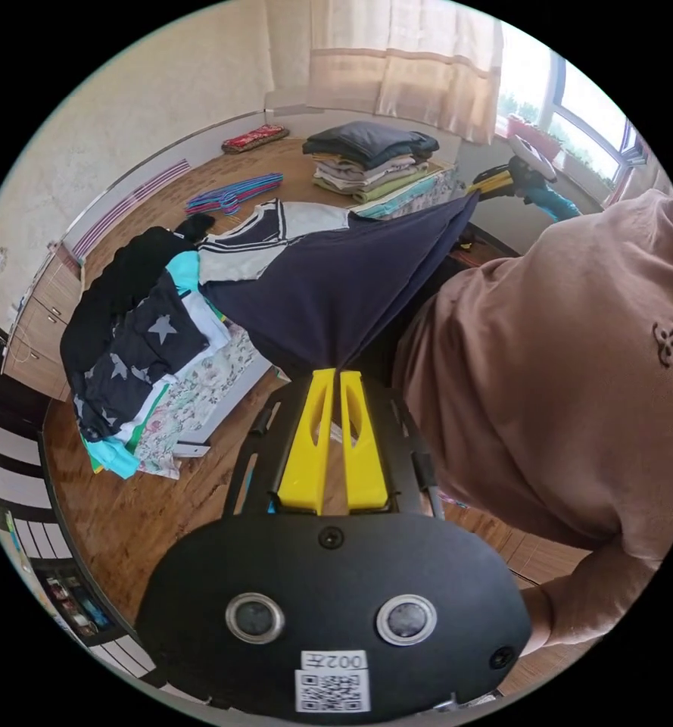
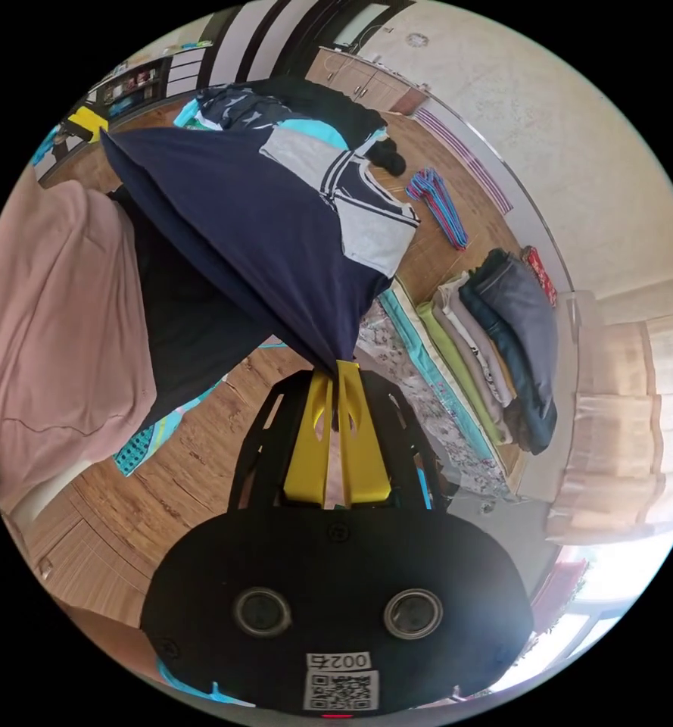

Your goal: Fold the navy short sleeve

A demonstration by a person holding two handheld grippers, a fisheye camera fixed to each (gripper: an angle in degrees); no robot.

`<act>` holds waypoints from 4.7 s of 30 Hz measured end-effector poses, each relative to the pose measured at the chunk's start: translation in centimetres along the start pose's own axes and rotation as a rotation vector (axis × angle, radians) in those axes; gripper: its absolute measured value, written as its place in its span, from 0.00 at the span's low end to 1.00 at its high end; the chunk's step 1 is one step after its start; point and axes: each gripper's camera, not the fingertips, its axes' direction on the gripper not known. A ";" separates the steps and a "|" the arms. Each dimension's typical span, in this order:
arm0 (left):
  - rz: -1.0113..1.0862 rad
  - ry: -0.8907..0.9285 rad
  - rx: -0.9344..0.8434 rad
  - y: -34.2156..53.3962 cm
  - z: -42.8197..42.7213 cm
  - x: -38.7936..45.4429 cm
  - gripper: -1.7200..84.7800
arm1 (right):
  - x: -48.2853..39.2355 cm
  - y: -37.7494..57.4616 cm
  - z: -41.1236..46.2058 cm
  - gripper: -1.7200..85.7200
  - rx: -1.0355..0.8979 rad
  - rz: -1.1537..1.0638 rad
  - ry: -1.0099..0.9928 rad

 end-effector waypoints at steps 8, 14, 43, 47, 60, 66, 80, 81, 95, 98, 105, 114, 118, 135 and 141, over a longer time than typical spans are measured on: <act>-0.024 -0.079 0.007 -4.6 0.1 -3.8 0.01 | 7.2 -1.3 -0.8 0.01 0.189 0.125 -0.069; -0.066 -0.240 0.070 -11.6 -0.5 -9.1 0.01 | 14.7 -6.4 -0.5 0.01 0.321 0.197 0.028; -0.276 -0.398 -0.203 -44.1 26.6 -41.5 0.01 | 49.7 -41.5 34.6 0.01 0.041 0.470 -0.015; -0.283 -0.365 -0.234 -45.9 29.4 -43.8 0.01 | 53.0 -44.0 39.4 0.01 -0.010 0.463 -0.077; -0.391 -0.267 -0.156 -48.6 31.1 -48.8 0.04 | 62.8 -46.8 45.7 0.07 -0.035 0.518 -0.246; -0.458 -0.380 -0.108 -48.7 31.1 -49.3 0.02 | 65.1 -47.4 46.5 0.06 -0.055 0.537 -0.142; -0.361 -0.333 -0.101 -49.5 35.4 -48.3 0.03 | 67.0 -46.0 49.5 0.12 0.104 0.665 -0.294; -0.361 -0.343 -0.106 -49.5 35.8 -48.2 0.02 | 67.1 -45.9 49.8 0.12 0.099 0.673 -0.297; -0.458 -0.417 -0.093 -47.3 37.5 -47.8 0.01 | 65.8 -43.1 49.2 0.05 0.060 0.644 -0.214; -0.464 -0.371 -0.080 -46.6 36.7 -47.8 0.00 | 64.6 -41.8 47.3 0.06 0.087 0.616 -0.175; -0.437 -0.298 -0.040 -42.3 33.1 -44.8 0.03 | 59.9 -36.4 40.9 0.07 0.208 0.505 -0.187; -0.279 -0.027 -0.013 -32.0 31.7 -36.0 0.06 | 52.4 -24.4 34.6 0.08 0.240 0.345 -0.266; -0.274 0.019 -0.055 -27.9 33.2 -33.2 0.10 | 49.9 -18.8 34.6 0.10 0.177 0.362 -0.289; -0.270 -0.091 -0.052 -23.5 36.0 -26.6 0.07 | 43.6 -9.4 34.8 0.12 0.140 0.392 -0.482; -0.242 -0.116 -0.006 -22.4 33.0 -24.3 0.02 | 42.4 -6.9 32.6 0.05 0.165 0.390 -0.472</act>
